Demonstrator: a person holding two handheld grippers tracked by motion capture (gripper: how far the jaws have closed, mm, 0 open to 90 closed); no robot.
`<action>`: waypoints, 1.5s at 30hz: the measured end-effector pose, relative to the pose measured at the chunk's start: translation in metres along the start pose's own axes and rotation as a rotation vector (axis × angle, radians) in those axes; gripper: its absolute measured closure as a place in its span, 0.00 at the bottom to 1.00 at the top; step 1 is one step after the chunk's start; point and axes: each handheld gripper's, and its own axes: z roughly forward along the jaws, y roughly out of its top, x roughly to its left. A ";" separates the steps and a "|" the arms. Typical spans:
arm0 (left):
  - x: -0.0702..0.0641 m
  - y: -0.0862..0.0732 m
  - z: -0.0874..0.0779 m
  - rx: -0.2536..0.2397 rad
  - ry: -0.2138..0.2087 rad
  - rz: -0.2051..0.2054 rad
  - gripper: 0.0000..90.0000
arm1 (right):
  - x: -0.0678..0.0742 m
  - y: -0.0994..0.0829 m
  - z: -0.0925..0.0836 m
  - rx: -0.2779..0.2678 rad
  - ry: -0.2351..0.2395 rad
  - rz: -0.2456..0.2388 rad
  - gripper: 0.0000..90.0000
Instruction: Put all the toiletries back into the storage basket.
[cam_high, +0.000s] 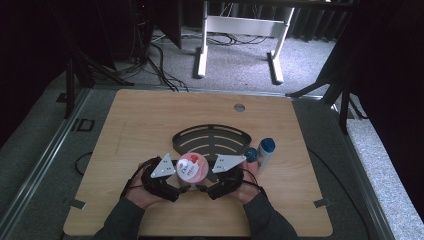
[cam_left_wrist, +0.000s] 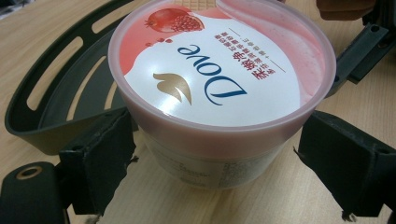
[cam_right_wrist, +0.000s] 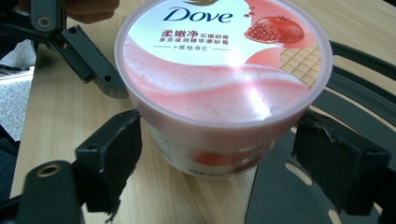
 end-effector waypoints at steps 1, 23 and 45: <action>0.001 0.001 0.000 0.002 0.002 0.005 0.12 | -0.001 0.001 0.000 0.001 0.000 -0.001 0.16; 0.033 0.012 -0.002 -0.009 -0.034 -0.008 0.12 | -0.018 0.018 0.004 -0.029 -0.028 0.021 0.16; 0.057 0.017 0.001 0.011 -0.008 -0.027 0.12 | -0.036 0.028 0.020 -0.031 -0.041 0.067 0.16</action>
